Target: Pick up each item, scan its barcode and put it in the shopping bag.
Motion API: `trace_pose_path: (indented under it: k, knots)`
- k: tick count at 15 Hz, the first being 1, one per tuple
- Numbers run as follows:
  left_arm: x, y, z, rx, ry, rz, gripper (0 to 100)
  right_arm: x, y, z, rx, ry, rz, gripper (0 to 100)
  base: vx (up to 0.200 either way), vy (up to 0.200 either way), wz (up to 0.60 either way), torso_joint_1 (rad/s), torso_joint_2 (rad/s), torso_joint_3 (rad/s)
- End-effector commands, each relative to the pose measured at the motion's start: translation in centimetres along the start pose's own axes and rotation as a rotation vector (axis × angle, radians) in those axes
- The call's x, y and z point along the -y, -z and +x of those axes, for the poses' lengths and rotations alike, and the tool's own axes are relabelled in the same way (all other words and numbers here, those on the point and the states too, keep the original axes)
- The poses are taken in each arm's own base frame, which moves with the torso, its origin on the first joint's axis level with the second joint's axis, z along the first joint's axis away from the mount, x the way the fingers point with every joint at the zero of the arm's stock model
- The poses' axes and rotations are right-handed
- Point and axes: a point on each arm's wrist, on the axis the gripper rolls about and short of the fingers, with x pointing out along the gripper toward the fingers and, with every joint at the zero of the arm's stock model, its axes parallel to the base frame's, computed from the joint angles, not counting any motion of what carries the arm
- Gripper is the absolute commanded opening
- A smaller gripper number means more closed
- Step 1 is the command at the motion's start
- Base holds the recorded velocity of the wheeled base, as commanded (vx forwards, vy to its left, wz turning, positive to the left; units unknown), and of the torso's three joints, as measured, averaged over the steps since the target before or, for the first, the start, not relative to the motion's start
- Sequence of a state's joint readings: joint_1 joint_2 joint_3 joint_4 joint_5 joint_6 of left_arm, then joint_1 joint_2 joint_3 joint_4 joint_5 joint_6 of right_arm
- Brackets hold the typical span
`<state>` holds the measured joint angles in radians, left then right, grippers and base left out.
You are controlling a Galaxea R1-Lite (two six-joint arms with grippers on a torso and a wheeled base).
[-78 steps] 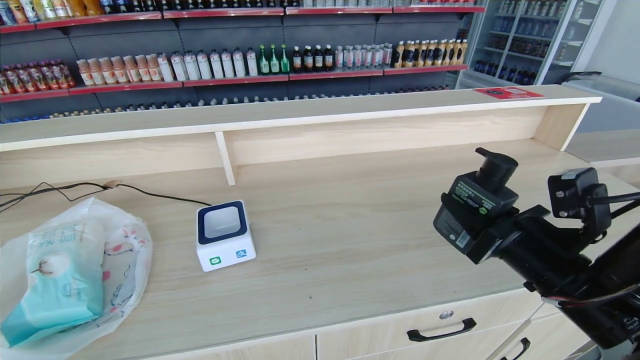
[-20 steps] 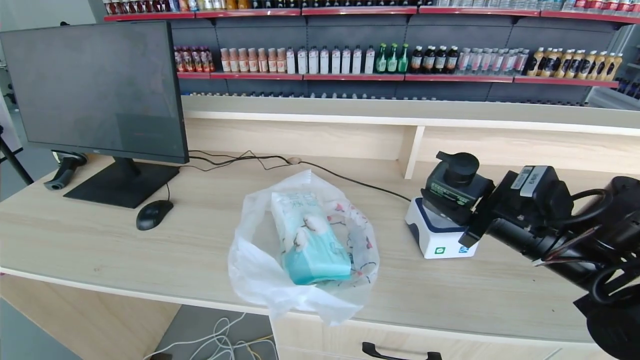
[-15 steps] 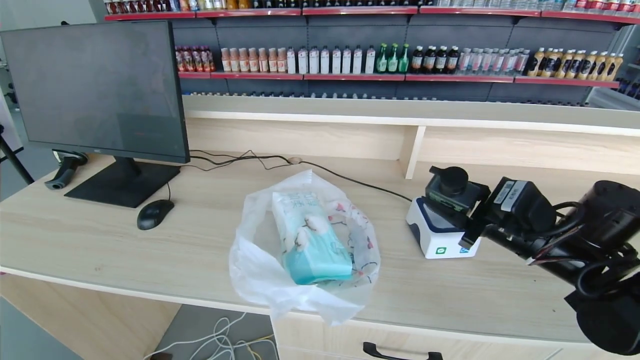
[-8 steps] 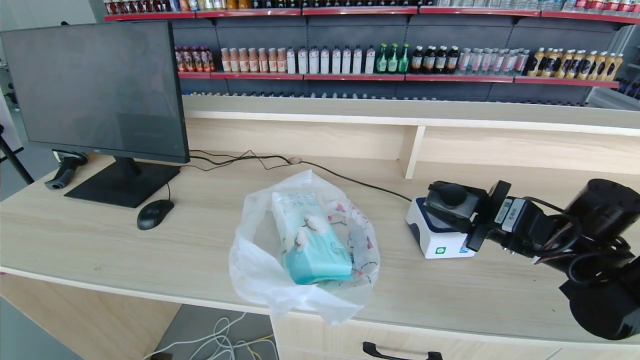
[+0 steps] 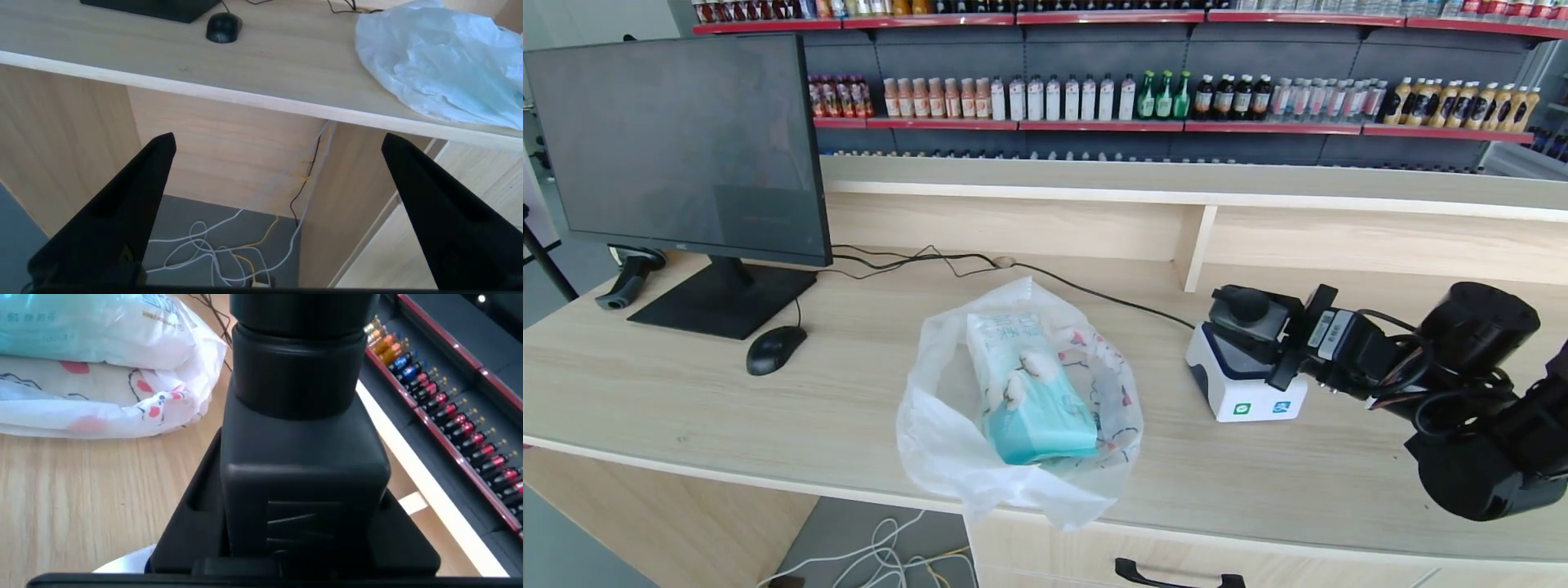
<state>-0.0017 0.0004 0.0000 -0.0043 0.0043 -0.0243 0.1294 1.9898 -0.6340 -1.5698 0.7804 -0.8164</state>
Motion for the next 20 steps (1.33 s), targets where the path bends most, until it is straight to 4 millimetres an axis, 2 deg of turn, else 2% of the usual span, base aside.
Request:
trace_pose_path:
  k: [1,3,10,20]
  knots:
    - [0.0,0.0,0.0,0.001,0.0,0.0,100,0.6,1.1,-0.6,-0.033,0.022,-0.03,0,0.0,0.0,0.0,0.0,0.0,0.0]
    - [0.0,0.0,0.0,0.001,0.0,0.0,100,1.3,1.7,-1.3,-0.043,0.032,-0.05,0,0.0,0.0,0.0,0.0,0.0,0.0]
    - [0.0,0.0,0.0,0.001,0.0,0.001,100,0.6,2.4,-1.5,-0.047,0.003,-0.03,0,0.0,0.0,0.0,0.0,0.0,0.0]
    - [0.0,0.0,0.0,0.002,0.0,0.001,100,1.0,2.0,-1.6,-0.049,0.017,-0.035,0,0.0,0.0,0.0,0.0,0.0,0.0]
